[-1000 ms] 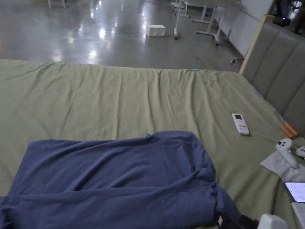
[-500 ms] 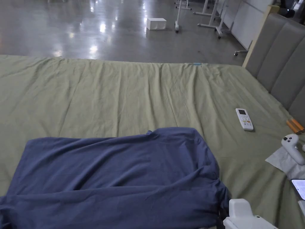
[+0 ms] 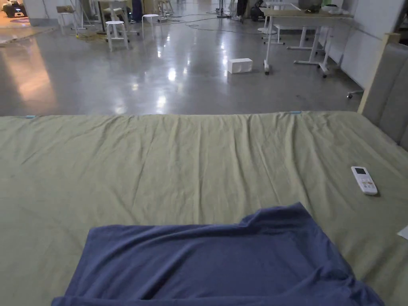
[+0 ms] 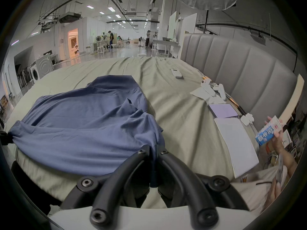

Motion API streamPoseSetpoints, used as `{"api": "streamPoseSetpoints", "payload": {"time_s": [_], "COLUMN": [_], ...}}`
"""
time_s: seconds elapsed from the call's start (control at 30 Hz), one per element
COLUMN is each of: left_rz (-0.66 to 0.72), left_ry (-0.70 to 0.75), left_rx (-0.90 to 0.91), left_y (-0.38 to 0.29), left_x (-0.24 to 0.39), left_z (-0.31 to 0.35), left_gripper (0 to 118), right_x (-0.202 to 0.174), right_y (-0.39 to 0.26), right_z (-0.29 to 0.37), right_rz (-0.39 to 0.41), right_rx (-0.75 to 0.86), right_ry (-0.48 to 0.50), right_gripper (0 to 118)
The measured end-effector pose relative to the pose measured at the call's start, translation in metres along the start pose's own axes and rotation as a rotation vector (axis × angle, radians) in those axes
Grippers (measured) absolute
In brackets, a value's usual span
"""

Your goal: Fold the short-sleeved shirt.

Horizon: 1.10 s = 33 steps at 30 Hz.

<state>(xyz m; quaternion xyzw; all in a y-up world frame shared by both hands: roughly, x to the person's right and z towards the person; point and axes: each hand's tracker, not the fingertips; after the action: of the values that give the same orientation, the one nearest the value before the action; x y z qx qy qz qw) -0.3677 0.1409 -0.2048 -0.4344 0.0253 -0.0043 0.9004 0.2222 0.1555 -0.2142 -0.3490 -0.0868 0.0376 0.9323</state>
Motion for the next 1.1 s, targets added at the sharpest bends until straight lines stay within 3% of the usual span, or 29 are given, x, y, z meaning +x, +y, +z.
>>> {"api": "streamPoseSetpoints", "payload": {"time_s": [0.2,0.3,0.33,0.37,0.4,0.53,0.7,0.97,1.0,1.1], "left_rz": [0.020,0.019,0.014,0.011,0.022,0.103,0.043,-0.070,-0.105,-0.182], "left_ry": [-0.034,-0.031,0.005,0.043,0.076,0.056,0.095,0.160,0.155,0.102], "left_rx": [-0.041,0.009,0.004,0.029,0.124,0.345,0.652,0.752,0.765,0.853], "left_y": [-0.039,-0.044,-0.044,-0.046,-0.046,-0.018,0.019,0.024,0.024,0.018], "left_x": [-0.009,-0.015,-0.012,-0.015,-0.019,-0.024,0.004,0.080,0.085,0.097], "left_z": [0.001,-0.006,-0.004,0.001,0.011,0.077,0.168,0.222,0.224,0.238], "left_gripper": [6,29,45,68,77,76,76,75,74,55], "right_x": [0.003,0.001,0.000,0.002,0.006,0.022,0.016,-0.026,-0.030,-0.040], "right_y": [-0.041,-0.045,-0.046,-0.046,-0.045,-0.024,0.017,0.047,0.048,0.057], "right_z": [0.007,0.002,0.003,0.006,0.012,0.053,0.110,0.180,0.184,0.194], "right_rz": [-0.019,-0.017,0.002,0.005,0.003,-0.070,-0.087,-0.072,-0.065,-0.020], "right_rx": [-0.080,-0.093,-0.098,-0.086,-0.069,0.081,0.241,0.516,0.524,0.575], "right_ry": [0.020,0.027,0.006,0.002,0.008,0.084,0.150,0.266,0.268,0.274], "right_gripper": [6,15,25,43,55,55,61,61,61,54]}}
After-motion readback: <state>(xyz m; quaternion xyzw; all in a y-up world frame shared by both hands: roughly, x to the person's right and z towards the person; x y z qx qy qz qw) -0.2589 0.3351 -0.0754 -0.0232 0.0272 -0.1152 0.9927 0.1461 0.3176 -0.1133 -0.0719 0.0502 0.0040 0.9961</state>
